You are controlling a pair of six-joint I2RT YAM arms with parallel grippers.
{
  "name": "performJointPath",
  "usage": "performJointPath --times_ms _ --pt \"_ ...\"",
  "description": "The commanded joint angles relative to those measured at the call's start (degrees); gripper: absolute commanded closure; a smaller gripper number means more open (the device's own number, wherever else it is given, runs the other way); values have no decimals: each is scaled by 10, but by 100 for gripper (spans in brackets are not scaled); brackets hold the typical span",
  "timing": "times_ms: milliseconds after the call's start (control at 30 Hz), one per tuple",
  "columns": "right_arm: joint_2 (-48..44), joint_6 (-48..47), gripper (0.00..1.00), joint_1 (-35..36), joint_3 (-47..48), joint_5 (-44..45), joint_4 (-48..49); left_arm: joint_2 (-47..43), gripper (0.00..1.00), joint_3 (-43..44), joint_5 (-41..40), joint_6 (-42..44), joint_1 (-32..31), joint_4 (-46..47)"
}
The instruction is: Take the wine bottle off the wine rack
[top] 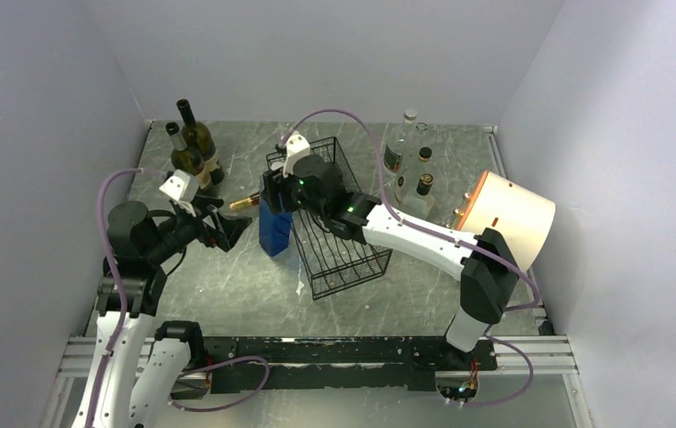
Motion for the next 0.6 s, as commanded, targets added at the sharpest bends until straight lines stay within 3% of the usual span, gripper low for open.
performJointPath --times_ms 0,133,200,300,400,567 --pt "1 24 84 -13 40 -37 33 27 8 -35 -21 105 -43 60" --pt "6 23 84 -25 49 -56 34 72 13 -56 -102 218 -145 98" --pt "8 22 84 -26 55 -63 32 85 13 -66 -114 245 -161 127" --pt "8 19 84 -29 59 -69 29 120 11 -79 -125 241 -165 212" --pt "2 15 84 -29 55 -77 29 182 14 -61 -145 232 -165 240" --pt "-9 18 83 -29 44 -87 36 250 21 -43 -62 204 -164 305"
